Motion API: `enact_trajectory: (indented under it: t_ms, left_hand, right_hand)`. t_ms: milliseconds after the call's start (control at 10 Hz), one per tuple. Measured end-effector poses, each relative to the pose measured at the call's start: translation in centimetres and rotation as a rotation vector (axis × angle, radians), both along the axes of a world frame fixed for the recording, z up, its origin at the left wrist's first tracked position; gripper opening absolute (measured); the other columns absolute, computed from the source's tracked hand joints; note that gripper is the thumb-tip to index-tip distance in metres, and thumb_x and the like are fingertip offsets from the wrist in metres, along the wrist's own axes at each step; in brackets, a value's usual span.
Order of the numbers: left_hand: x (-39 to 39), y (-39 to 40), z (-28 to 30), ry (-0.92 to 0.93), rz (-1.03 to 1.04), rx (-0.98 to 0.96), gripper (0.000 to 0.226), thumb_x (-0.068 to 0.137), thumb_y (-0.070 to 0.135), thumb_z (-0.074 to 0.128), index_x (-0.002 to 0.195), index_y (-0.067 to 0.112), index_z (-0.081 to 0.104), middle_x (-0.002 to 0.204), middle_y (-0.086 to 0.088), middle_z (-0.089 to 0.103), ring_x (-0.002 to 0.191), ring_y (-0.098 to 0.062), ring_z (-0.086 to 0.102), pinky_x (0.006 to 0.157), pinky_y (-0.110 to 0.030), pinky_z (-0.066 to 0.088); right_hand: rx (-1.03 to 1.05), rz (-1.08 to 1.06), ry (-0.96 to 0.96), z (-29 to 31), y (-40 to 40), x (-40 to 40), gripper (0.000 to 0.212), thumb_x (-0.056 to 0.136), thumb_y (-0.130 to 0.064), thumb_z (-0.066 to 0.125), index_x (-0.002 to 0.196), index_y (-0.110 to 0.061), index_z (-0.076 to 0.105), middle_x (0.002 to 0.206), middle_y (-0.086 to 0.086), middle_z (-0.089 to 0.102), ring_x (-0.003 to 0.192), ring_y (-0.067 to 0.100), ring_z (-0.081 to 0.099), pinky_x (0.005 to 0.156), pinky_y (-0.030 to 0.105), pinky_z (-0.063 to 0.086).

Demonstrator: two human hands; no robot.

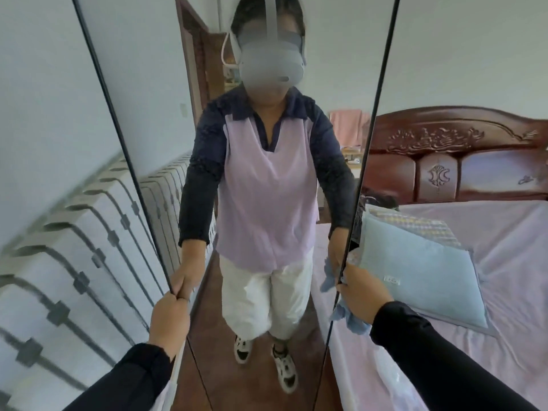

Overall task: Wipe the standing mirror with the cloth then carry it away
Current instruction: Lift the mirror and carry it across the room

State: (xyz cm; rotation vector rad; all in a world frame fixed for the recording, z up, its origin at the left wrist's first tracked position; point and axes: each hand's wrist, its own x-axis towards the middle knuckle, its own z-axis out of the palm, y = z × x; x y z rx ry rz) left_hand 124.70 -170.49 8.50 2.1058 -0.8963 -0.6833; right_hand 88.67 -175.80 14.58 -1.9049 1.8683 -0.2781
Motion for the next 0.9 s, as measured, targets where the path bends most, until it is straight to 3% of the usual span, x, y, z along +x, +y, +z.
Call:
enact_trajectory:
  t_ms: [200,300,400,500,600,700,800,900]
  left_hand:
    - [-0.1,-10.1,0.5,-0.042,0.052,0.002,0.015,0.097,0.007,0.039,0.102,0.001,0.053,0.089,-0.022,0.061,0.070,-0.034,0.056,0.054,-0.033,0.038]
    - [0.3,-15.3,0.2,-0.051,0.047,0.005,0.015,0.097,0.006,0.040,0.100,0.000,0.053,0.093,-0.026,0.063,0.072,-0.035,0.058,0.056,-0.034,0.040]
    - [1.0,-20.7,0.0,-0.042,0.049,-0.009,0.013,0.098,0.007,0.041,0.104,0.002,0.051,0.088,-0.023,0.061,0.070,-0.035,0.056,0.054,-0.034,0.038]
    - [1.7,-26.2,0.3,-0.050,0.050,-0.016,0.013,0.099,0.004,0.040,0.100,-0.002,0.052,0.073,-0.016,0.054,0.059,-0.030,0.051,0.050,-0.031,0.036]
    - [2.9,-32.3,0.7,-0.065,0.053,-0.015,0.015,0.099,0.002,0.039,0.101,-0.002,0.053,0.074,-0.016,0.054,0.061,-0.030,0.054,0.049,-0.031,0.037]
    - [4.0,-37.6,0.4,-0.100,0.064,0.013,0.021,0.097,0.005,0.041,0.109,-0.005,0.055,0.090,-0.022,0.061,0.075,-0.038,0.060,0.057,-0.034,0.041]
    - [4.6,-42.7,0.1,-0.089,0.075,0.017,0.017,0.096,0.005,0.043,0.104,-0.005,0.054,0.090,-0.022,0.061,0.079,-0.038,0.060,0.061,-0.035,0.042]
    - [4.9,-47.2,-0.4,-0.093,0.104,0.037,0.021,0.095,0.004,0.044,0.105,-0.008,0.058,0.094,-0.028,0.064,0.084,-0.043,0.063,0.064,-0.038,0.045]
  right_hand:
    - [-0.080,0.057,0.064,1.2,-11.0,0.3,0.008,0.097,-0.019,0.049,0.104,-0.020,0.051,0.100,0.010,0.066,0.090,0.031,0.066,0.077,0.041,0.054]
    - [-0.096,0.057,0.069,1.1,-16.4,0.7,0.020,0.096,-0.020,0.048,0.113,-0.014,0.057,0.098,0.008,0.066,0.088,0.030,0.066,0.075,0.042,0.055]
    - [-0.094,0.076,0.075,1.0,-21.5,1.7,0.020,0.096,-0.017,0.049,0.114,-0.012,0.057,0.098,0.008,0.065,0.089,0.030,0.065,0.076,0.041,0.055]
    - [-0.009,0.074,0.002,1.0,-26.7,2.6,0.030,0.088,-0.002,0.056,0.114,-0.015,0.057,0.099,0.001,0.067,0.090,0.026,0.067,0.078,0.037,0.056]
    - [-0.032,0.086,0.023,0.9,-32.3,3.8,0.031,0.087,-0.006,0.058,0.117,-0.016,0.056,0.101,-0.002,0.065,0.088,0.022,0.063,0.082,0.035,0.054]
    - [-0.081,0.073,0.095,0.9,-37.4,4.7,0.023,0.096,-0.017,0.052,0.117,-0.010,0.057,0.096,0.006,0.062,0.087,0.027,0.063,0.079,0.038,0.054]
    - [-0.073,0.104,0.072,0.2,-42.7,5.0,0.024,0.095,-0.014,0.052,0.120,-0.014,0.053,0.089,-0.008,0.057,0.083,0.018,0.062,0.068,0.020,0.049]
    - [-0.049,0.200,0.105,0.0,-47.6,5.4,0.026,0.093,-0.011,0.055,0.118,-0.017,0.048,0.085,-0.017,0.050,0.085,0.012,0.057,0.068,0.013,0.042]
